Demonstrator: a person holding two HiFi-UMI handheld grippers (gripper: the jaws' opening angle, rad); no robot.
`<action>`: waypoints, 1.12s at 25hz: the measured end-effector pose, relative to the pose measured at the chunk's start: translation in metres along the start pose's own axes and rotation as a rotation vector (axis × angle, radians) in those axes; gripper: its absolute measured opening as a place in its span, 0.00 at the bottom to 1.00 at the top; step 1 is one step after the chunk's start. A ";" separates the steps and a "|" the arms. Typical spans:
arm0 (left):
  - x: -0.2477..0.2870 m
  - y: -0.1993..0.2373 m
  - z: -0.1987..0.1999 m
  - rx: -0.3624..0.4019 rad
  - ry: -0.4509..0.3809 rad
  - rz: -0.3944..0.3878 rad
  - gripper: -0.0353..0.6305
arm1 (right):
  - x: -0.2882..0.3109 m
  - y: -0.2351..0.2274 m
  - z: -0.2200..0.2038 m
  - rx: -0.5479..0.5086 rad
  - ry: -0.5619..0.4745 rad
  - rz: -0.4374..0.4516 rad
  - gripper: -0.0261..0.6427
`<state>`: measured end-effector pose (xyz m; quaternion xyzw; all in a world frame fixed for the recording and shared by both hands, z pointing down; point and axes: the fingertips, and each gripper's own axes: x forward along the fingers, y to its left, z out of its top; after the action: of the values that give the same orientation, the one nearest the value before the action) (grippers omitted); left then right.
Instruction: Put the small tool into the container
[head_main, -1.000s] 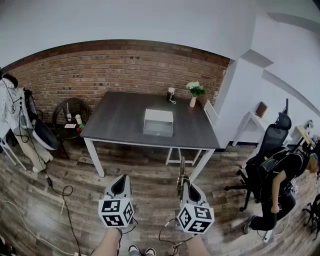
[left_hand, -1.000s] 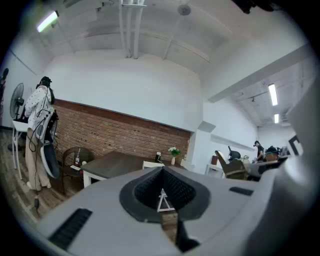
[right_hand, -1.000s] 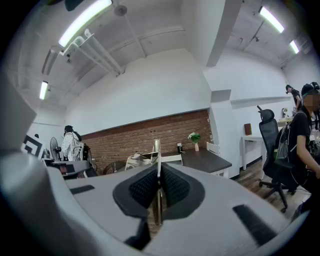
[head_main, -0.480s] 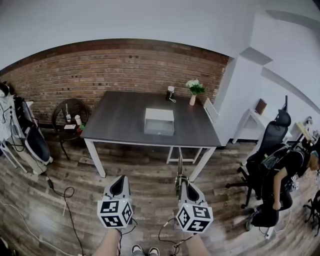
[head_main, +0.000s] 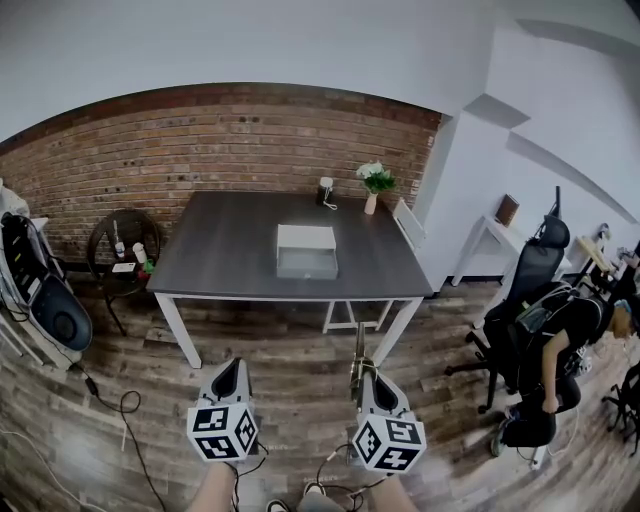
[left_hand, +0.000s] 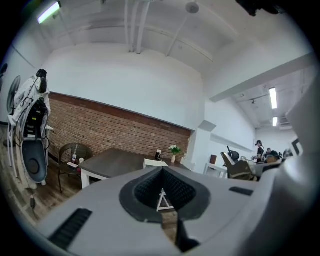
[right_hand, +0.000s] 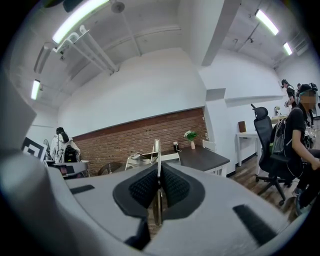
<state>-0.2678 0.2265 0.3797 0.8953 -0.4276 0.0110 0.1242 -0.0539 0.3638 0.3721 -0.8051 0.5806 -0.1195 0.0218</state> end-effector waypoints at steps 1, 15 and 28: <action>0.005 -0.001 -0.002 0.004 0.003 -0.004 0.04 | 0.004 -0.004 -0.002 0.002 0.004 -0.006 0.05; 0.164 -0.008 0.002 -0.004 0.008 0.030 0.04 | 0.159 -0.062 0.022 -0.003 0.024 0.051 0.05; 0.281 -0.007 0.023 -0.003 -0.010 0.110 0.04 | 0.288 -0.114 0.054 -0.023 0.048 0.121 0.05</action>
<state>-0.0863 0.0113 0.3913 0.8702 -0.4770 0.0127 0.1225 0.1495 0.1244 0.3881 -0.7655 0.6301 -0.1304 0.0058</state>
